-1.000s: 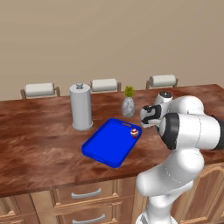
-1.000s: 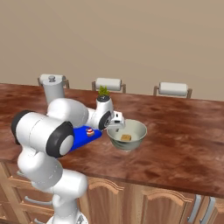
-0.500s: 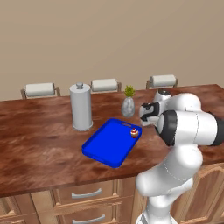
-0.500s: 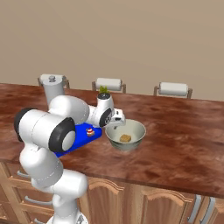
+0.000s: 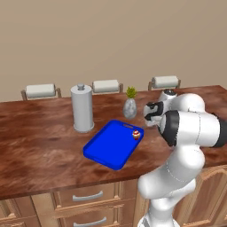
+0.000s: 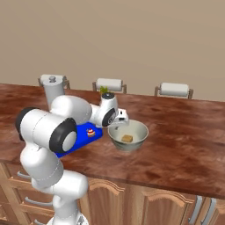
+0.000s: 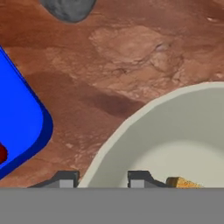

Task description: Place the bowl with cake and the cupcake onto the tray.

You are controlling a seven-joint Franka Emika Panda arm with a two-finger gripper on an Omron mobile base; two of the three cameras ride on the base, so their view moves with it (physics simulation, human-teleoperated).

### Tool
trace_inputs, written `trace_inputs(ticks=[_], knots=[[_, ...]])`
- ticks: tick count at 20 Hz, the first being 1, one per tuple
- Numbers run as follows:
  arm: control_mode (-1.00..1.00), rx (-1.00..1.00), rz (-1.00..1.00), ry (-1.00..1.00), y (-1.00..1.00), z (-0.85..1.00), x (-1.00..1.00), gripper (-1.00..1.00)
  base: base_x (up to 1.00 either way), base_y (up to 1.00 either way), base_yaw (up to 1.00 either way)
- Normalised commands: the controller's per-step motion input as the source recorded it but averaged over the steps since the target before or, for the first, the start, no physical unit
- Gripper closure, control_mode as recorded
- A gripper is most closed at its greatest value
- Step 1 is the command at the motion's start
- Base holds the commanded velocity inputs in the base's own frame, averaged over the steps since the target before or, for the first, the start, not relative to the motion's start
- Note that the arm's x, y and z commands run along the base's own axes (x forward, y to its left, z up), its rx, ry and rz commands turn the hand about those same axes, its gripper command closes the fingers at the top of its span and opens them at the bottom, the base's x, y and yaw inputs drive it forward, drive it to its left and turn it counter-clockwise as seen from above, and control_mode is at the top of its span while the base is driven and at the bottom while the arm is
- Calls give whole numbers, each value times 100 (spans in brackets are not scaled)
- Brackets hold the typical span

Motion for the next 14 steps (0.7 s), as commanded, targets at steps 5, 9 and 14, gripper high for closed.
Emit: trace_inputs(ticks=[5,9,14], knots=[[-100,-3,10,-2,8,41,0,100,0,0,0],[-100,-13,12,-3,27,56,0,100,0,0,0],[-100,-23,10,-4,18,50,-4,100,0,0,0]])
